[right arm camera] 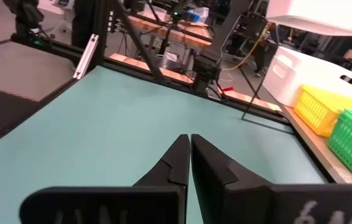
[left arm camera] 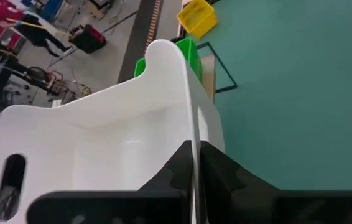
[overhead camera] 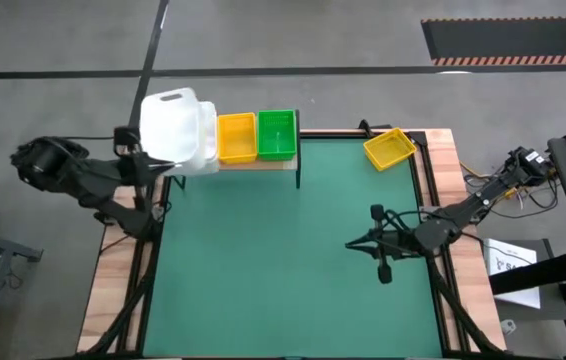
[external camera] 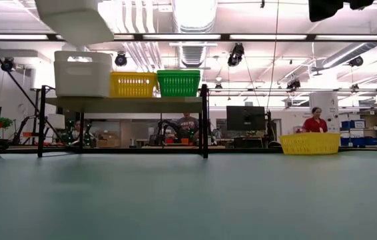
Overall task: Stack baskets on shelf by color
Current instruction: Stack the white bin on the white bin on the shelf
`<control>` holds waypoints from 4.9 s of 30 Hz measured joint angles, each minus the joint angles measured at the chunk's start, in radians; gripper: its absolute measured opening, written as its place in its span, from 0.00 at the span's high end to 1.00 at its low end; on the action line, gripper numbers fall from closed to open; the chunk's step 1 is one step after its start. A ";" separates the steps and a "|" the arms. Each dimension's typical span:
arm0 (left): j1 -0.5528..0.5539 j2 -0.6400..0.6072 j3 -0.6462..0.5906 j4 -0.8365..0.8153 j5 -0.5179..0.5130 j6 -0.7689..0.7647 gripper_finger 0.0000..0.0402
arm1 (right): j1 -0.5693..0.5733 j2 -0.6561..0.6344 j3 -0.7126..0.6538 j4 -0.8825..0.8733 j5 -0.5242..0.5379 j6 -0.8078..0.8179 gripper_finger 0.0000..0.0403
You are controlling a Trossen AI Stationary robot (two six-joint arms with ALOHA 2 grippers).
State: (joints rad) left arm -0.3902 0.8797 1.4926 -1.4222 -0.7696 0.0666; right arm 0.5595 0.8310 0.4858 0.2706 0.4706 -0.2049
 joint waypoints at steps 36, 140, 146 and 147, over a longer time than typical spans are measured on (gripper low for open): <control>0.436 0.123 -0.104 0.321 0.186 0.391 1.00 | -0.037 -0.007 0.000 0.011 0.000 -0.033 0.98; 0.735 0.269 -0.180 -0.042 0.372 0.332 0.98 | -0.071 -0.005 0.000 -0.026 0.003 0.052 0.98; 0.736 0.286 -0.178 -0.061 0.354 0.308 0.98 | -0.071 -0.005 0.000 -0.028 0.002 0.082 0.98; 0.736 0.284 -0.178 -0.060 0.369 0.306 0.98 | -0.071 -0.005 0.000 -0.030 0.002 0.081 0.98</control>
State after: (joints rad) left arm 0.3457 1.1639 1.3144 -1.4826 -0.4003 0.3726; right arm 0.4881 0.8265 0.4862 0.2409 0.4725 -0.1237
